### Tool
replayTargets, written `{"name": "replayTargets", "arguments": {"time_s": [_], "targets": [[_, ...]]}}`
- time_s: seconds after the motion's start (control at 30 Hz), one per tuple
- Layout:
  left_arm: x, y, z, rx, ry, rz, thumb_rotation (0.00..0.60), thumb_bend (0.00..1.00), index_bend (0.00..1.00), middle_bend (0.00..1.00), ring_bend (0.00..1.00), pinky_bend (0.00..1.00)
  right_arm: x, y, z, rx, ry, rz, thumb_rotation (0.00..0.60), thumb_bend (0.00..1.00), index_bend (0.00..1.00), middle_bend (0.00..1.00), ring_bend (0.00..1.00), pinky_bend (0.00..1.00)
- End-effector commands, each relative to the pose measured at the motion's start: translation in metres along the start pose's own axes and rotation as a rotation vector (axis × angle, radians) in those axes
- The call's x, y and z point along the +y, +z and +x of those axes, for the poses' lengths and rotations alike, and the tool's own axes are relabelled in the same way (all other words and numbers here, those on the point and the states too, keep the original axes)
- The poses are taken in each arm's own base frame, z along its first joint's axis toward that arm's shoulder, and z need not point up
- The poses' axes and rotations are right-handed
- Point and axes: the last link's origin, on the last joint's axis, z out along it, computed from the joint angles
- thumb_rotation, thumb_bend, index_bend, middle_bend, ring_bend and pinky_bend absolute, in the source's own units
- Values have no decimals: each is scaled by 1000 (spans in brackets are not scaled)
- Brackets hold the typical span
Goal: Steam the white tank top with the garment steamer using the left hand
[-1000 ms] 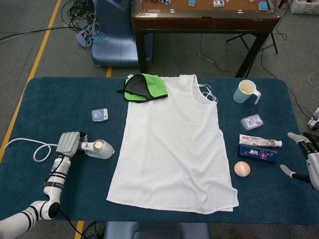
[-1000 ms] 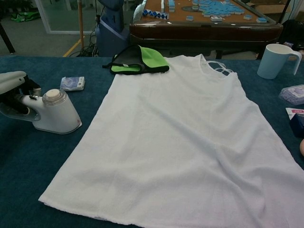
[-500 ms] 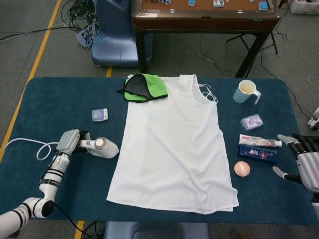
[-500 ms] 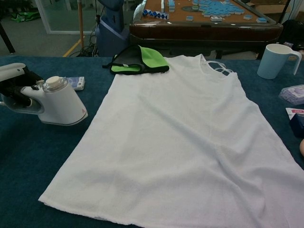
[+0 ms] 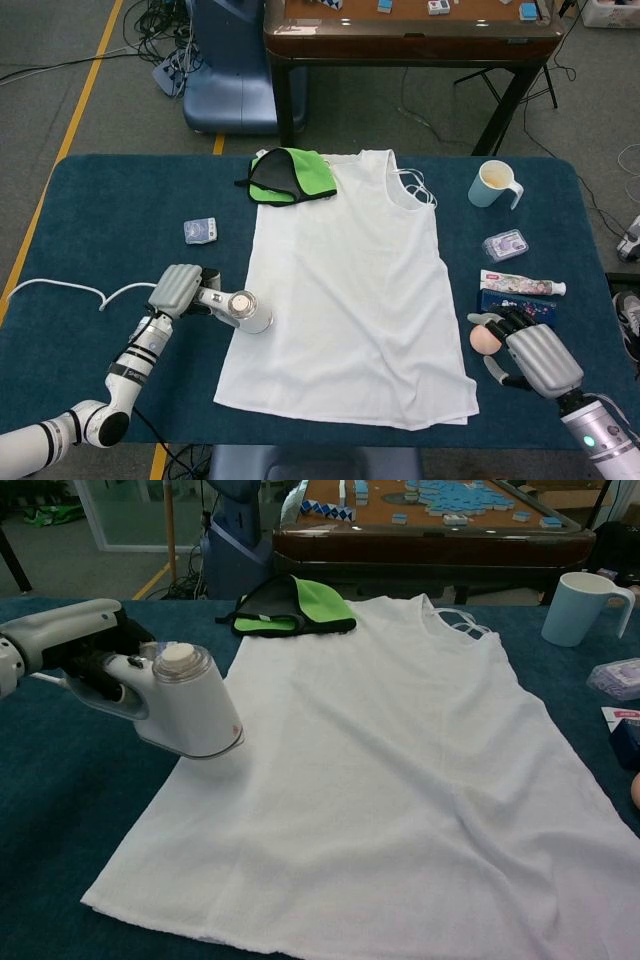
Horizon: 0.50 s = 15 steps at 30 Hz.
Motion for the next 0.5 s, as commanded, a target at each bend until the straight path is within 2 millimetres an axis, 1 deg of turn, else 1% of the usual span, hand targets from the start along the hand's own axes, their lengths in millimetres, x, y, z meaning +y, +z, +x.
{"name": "replayTargets", "arguments": {"time_s": [0.03,0.13,0.2,0.23,0.33,0.4,0.47,0.5], "targets": [[23,6,-9,-22,12,-43,600,199,789,705,592,589,-9,5,-14,-72,13,55,600,678,203,271,160,156],[35,11,-14,-31,31,-68,600,199,788,705,590,589,-15,9,-23,-114,18,87,600,780,203,271,160,156],[42,13,-17,-37,36,-78,600,199,788,705,589,589,-19,11,-30,-141,20,108,600,825,203,271,160,155],[44,14,-18,-40,39,-81,600,199,788,705,588,589,-20,12,-32,-151,20,117,600,839,203,271,160,156],[50,16,-20,-48,44,-84,600,199,788,705,588,589,-23,15,-42,-182,23,141,600,840,203,277,159,156],[52,18,-22,-53,41,-82,600,199,788,705,588,589,-22,17,-49,-202,35,142,600,829,203,279,159,156],[54,19,-25,-59,40,-80,600,199,788,705,588,589,-20,19,-54,-215,41,140,600,744,204,280,159,156],[55,20,-26,-63,43,-79,600,199,788,705,588,589,-19,20,-58,-223,42,138,600,652,204,280,159,156]]}}
